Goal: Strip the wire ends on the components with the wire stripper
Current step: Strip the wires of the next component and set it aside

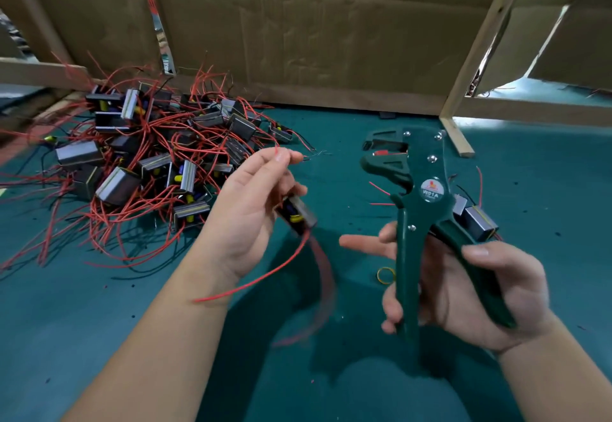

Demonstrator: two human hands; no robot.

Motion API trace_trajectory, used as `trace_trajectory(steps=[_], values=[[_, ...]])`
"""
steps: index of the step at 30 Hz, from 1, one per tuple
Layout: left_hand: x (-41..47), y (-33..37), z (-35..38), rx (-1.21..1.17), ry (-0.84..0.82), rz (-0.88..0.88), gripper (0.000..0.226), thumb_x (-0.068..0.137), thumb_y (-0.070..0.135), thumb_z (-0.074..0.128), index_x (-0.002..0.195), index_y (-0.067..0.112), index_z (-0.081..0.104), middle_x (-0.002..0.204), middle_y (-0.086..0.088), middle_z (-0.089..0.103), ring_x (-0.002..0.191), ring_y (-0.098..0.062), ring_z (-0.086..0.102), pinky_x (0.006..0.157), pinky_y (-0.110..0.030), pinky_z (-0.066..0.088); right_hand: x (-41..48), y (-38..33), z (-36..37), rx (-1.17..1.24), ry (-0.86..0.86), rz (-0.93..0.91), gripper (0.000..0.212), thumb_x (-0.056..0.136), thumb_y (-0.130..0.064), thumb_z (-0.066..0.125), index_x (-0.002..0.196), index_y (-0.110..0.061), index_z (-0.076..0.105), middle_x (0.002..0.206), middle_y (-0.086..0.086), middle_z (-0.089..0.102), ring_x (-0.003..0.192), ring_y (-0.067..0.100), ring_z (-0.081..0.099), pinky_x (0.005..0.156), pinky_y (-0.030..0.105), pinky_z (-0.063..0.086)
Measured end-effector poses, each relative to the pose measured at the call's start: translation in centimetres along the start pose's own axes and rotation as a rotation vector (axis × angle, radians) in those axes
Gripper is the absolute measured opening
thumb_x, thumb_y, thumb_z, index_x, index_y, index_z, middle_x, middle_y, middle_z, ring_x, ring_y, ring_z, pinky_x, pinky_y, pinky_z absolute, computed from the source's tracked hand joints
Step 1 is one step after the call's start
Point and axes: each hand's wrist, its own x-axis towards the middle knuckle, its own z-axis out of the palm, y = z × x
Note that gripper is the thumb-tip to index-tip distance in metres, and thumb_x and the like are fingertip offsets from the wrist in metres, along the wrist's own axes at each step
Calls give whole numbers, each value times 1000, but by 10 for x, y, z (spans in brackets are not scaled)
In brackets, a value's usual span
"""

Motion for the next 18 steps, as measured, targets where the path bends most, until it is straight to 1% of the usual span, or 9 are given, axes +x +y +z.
trace_trajectory(steps=[1, 3, 5, 7, 8, 10, 11, 14, 18], values=[[0, 0, 0, 57, -5, 39, 14, 85, 27, 62, 74, 24, 71, 57, 12, 53, 60, -6, 52, 70, -18, 45, 2, 2, -3, -8, -31, -11, 48, 79, -22, 61, 121, 0, 57, 140, 34, 38, 86, 42, 62, 83, 56, 47], [-1, -1, 0, 172, -38, 99, 18, 86, 23, 59, 73, 27, 71, 66, 13, 62, 61, -3, 48, 69, -18, 43, 9, 2, -5, 0, -78, 37, 57, 73, -25, 71, 123, -2, 57, 132, 31, 50, 86, 41, 62, 83, 56, 48], [-3, -3, 0, 269, -82, 108, 20, 84, 26, 57, 73, 32, 73, 77, 11, 65, 64, -6, 48, 68, -24, 43, 11, 6, -6, 45, -138, 100, 57, 75, -26, 69, 124, 0, 56, 113, 30, 59, 88, 41, 61, 85, 55, 48], [-6, -3, 1, 340, -125, 98, 17, 84, 29, 59, 75, 31, 74, 78, -2, 59, 65, -13, 44, 66, -36, 42, 12, 11, -4, 54, -190, 141, 56, 80, -26, 63, 128, 1, 50, 107, 27, 58, 91, 40, 60, 88, 55, 46], [-7, -2, 2, 357, -137, 92, 17, 84, 29, 59, 76, 30, 74, 75, -3, 56, 64, -15, 43, 65, -37, 42, 13, 12, -2, 47, -206, 146, 56, 82, -26, 60, 130, 1, 48, 107, 26, 57, 92, 40, 59, 89, 55, 45], [-7, 2, 1, 382, -142, 108, 16, 84, 29, 60, 76, 28, 74, 69, -1, 58, 63, -13, 44, 65, -36, 42, 15, 13, 1, 40, -234, 150, 56, 85, -26, 57, 132, 2, 45, 107, 25, 56, 94, 39, 58, 90, 55, 44], [-7, 4, -1, 413, -138, 129, 16, 84, 29, 60, 75, 27, 74, 70, -6, 60, 64, -14, 45, 64, -34, 41, 15, 14, 2, 37, -245, 147, 55, 86, -26, 56, 132, 2, 45, 108, 25, 56, 94, 39, 58, 91, 55, 44], [-5, 7, -6, 513, -125, 184, 15, 83, 26, 60, 73, 22, 70, 78, -34, 55, 68, -19, 42, 62, -30, 37, 15, 14, 2, 42, -253, 132, 55, 86, -25, 57, 132, 2, 44, 107, 25, 55, 93, 40, 57, 90, 55, 44], [-6, 6, -7, 560, -142, 205, 12, 87, 18, 61, 76, 18, 67, 66, -34, 48, 64, -20, 34, 58, -28, 32, 14, 14, 1, -6, -232, 121, 54, 86, -24, 58, 131, 3, 45, 105, 26, 55, 92, 41, 58, 89, 55, 44]])
